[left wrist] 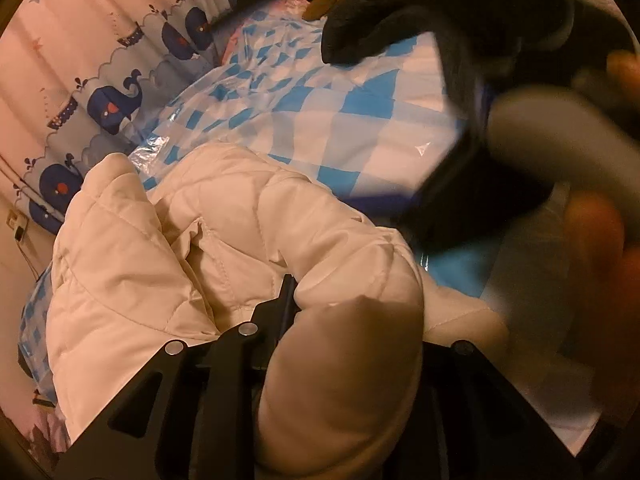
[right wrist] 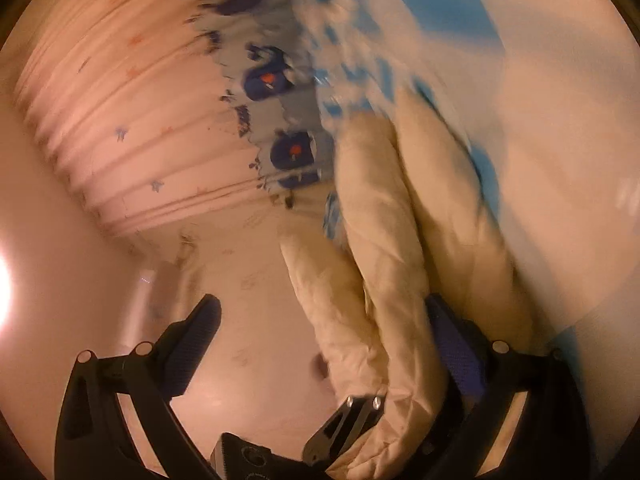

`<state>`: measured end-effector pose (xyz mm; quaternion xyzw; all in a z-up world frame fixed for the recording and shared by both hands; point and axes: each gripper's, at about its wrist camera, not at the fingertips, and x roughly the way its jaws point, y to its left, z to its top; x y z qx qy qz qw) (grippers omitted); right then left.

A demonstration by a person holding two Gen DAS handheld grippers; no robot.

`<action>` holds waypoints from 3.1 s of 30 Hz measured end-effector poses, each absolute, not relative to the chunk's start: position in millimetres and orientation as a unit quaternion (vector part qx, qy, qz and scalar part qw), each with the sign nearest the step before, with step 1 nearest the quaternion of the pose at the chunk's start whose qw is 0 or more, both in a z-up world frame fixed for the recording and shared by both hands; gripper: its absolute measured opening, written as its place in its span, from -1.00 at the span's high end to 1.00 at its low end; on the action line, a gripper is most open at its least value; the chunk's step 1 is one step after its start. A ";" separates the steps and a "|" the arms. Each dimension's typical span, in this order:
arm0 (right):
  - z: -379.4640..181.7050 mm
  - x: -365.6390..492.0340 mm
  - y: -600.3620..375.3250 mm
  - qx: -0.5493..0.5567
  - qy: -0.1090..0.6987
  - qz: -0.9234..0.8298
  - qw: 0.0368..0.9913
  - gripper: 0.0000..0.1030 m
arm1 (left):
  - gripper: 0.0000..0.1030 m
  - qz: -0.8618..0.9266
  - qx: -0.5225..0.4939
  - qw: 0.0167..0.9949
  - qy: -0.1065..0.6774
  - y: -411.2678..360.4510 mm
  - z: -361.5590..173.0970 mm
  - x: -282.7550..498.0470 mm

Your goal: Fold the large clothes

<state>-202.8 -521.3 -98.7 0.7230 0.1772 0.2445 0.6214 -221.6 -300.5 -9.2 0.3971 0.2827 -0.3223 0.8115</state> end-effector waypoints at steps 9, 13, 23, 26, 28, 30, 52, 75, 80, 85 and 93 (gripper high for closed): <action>-61.4 -134.4 -491.8 0.614 0.304 0.394 0.613 -0.89 | 0.13 -0.305 0.419 0.820 0.242 -282.4 6.4 -256.8; -71.6 -127.2 -481.3 0.576 0.364 0.351 0.643 -0.87 | -0.02 -0.345 0.377 0.825 0.241 -239.0 47.0 -283.2; -75.4 -132.9 -482.6 0.570 0.371 0.334 0.652 -0.85 | -0.18 -0.293 -0.027 0.884 0.363 -81.8 94.9 -94.0; -80.9 -136.8 -490.8 0.597 0.362 0.332 0.634 -0.85 | -0.18 -0.314 0.013 0.860 0.403 -129.2 55.0 -87.3; -82.7 -139.4 -496.2 0.604 0.366 0.319 0.632 -0.85 | -0.21 -0.337 0.070 0.853 0.392 -165.3 43.5 -112.5; -69.7 -144.4 -504.8 0.596 0.355 0.309 0.651 -0.89 | -0.23 -0.346 0.118 0.852 0.375 -184.3 36.7 -129.5; -44.6 -93.5 -456.5 0.221 0.476 0.062 0.849 -0.90 | -0.51 -0.324 0.004 0.870 0.371 -137.6 90.4 -102.8; -32.7 -32.9 -443.2 0.260 0.503 0.108 0.817 -0.87 | -0.80 -0.264 0.071 0.860 0.430 -175.7 19.9 -70.4; 48.7 -142.0 -446.6 0.224 0.423 0.109 0.871 -0.87 | -0.80 -0.289 -0.040 0.854 0.430 -121.2 58.5 -72.4; 6.6 -186.6 -399.5 0.099 0.508 0.084 0.851 -0.87 | -0.80 -0.282 -0.057 0.857 0.427 -108.5 60.1 -79.0; -42.9 -196.6 -406.9 0.115 0.516 0.089 0.844 -0.88 | -0.83 -0.276 0.074 0.843 0.457 -151.5 15.0 -93.1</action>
